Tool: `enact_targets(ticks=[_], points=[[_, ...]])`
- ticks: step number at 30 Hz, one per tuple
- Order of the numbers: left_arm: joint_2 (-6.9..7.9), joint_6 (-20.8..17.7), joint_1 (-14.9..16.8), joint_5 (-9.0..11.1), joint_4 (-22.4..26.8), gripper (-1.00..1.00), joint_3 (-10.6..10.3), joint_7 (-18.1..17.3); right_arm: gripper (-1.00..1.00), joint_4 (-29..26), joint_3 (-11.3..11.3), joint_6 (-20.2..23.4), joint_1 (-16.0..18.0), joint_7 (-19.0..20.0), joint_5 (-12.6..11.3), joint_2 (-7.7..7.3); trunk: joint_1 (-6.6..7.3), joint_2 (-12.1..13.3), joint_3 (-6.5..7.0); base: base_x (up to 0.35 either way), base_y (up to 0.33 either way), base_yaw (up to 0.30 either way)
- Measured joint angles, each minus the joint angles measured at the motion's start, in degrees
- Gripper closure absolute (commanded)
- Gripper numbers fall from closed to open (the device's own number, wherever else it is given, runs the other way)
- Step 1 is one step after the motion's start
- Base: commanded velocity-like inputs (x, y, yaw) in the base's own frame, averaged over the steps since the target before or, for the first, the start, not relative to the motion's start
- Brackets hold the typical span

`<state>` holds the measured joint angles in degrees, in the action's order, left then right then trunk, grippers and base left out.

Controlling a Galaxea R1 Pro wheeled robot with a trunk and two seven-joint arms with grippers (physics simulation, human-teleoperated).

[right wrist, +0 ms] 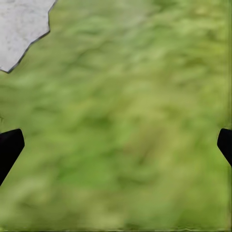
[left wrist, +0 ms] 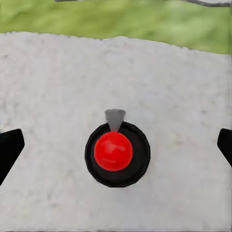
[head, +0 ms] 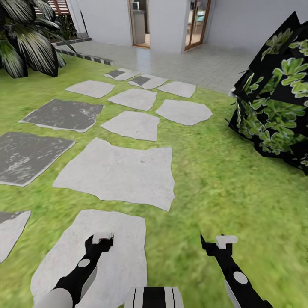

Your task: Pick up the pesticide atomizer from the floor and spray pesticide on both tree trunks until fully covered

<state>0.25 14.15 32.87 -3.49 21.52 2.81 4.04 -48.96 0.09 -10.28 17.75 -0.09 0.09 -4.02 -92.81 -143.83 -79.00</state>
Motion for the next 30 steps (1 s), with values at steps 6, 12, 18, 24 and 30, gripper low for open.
enact_targets(ticks=[6, 12, 18, 24, 30], points=[[0.01, 0.0, 0.0, 0.12, 0.01, -1.0, 0.06, 0.0, -1.0, 0.0, 0.0, 0.0, 0.0, 0.0, 0.0, 0.04, 0.0, 0.0, 0.0, -0.035, 0.0, 0.0], [0.03, 0.0, 0.0, 0.19, 0.0, -1.0, 0.09, 0.0, -1.0, 0.02, 0.0, 0.0, 0.0, 0.0, 0.0, 0.05, 0.0, 0.0, 0.0, -0.003, 0.0, 0.0], [0.02, 0.0, 0.0, 0.21, 0.0, -1.0, 0.07, 0.0, -1.0, 0.12, 0.0, -0.02, 0.0, 0.0, 0.0, 0.07, 0.0, 0.0, 0.0, 0.0, 0.0, 0.0], [0.02, 0.08, 0.0, 0.16, 0.01, -1.0, 0.01, 0.0, -1.0, 0.17, 0.0, -0.06, 0.0, 0.0, -0.05, 0.07, 0.0, 0.0, 0.0, 0.0, 0.0, 0.0], [0.1, 1.08, -0.03, 0.15, -0.01, -1.0, 0.02, 0.0, -1.0, 0.25, 0.0, -0.09, 0.0, 0.0, -0.03, 0.07, -0.08, -0.04, -0.81, 0.0, 0.0, 0.0]])
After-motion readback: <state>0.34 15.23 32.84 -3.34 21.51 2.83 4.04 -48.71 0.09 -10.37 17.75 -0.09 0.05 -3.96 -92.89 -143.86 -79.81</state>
